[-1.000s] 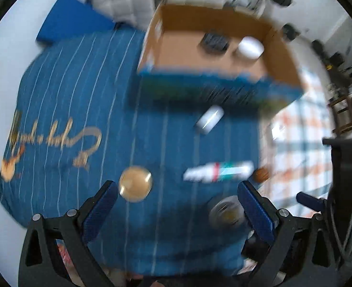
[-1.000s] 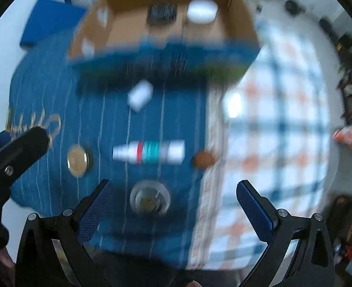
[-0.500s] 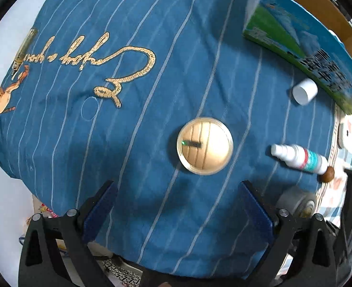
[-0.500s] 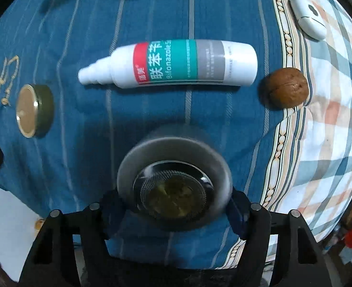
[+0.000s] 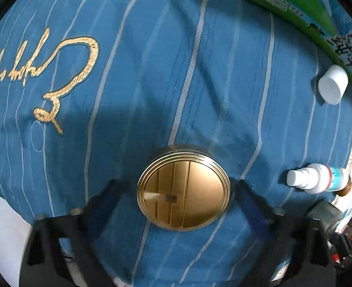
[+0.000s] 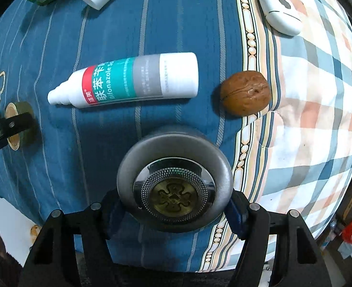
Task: Organize rigid objects
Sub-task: 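Grasp the gold tin with the left tool while the right tool grasps the silver tin, then carry the gold and silver tins into the box and release both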
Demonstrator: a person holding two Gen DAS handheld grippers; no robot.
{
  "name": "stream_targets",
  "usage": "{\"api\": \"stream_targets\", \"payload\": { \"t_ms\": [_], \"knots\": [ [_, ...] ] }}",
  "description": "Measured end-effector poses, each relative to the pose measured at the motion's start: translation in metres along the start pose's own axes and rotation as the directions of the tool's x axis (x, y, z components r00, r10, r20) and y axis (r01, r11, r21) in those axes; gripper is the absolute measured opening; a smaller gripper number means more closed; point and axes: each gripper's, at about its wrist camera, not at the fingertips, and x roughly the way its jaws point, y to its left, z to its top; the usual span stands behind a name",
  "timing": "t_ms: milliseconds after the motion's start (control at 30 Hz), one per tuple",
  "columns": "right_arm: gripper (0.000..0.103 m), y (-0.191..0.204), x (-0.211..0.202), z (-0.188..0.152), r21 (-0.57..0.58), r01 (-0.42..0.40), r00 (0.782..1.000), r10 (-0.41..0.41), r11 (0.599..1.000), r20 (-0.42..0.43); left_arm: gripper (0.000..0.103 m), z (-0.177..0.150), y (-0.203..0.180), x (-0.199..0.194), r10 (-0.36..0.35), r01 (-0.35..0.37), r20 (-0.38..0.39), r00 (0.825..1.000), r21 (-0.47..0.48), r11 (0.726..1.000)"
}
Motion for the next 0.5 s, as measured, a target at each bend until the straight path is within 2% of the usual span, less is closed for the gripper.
{"api": "stream_targets", "payload": {
  "t_ms": [33,67,133,233,367,500],
  "knots": [
    [0.072,0.002,-0.001,0.003,0.0,-0.001,1.0,0.001,1.0,-0.001,0.073,0.0,-0.003,0.002,0.008,-0.008,0.002,1.0,0.009,1.0],
    [0.072,0.002,-0.001,0.004,0.0,-0.005,1.0,0.005,1.0,-0.002,0.063,0.001,-0.004,0.004,0.017,-0.017,0.001,1.0,0.015,1.0],
    [0.072,-0.002,-0.002,0.003,-0.004,-0.016,1.0,0.016,1.0,-0.007,0.063,-0.003,-0.009,0.002,0.014,-0.015,0.014,1.0,0.018,1.0],
    [0.072,-0.002,-0.001,0.008,-0.006,-0.032,0.999,0.032,0.999,-0.041,0.063,-0.021,-0.028,-0.003,0.049,-0.051,0.033,0.998,0.07,0.996],
    [0.072,-0.009,0.001,-0.002,-0.009,-0.036,0.997,0.035,0.999,-0.061,0.063,-0.06,-0.064,0.002,0.046,-0.048,0.02,0.999,0.162,0.986],
    [0.072,-0.012,0.001,-0.004,0.002,-0.041,0.998,0.041,0.999,-0.056,0.064,-0.083,-0.086,0.019,0.044,-0.041,-0.013,0.999,0.192,0.98]
  ]
}}
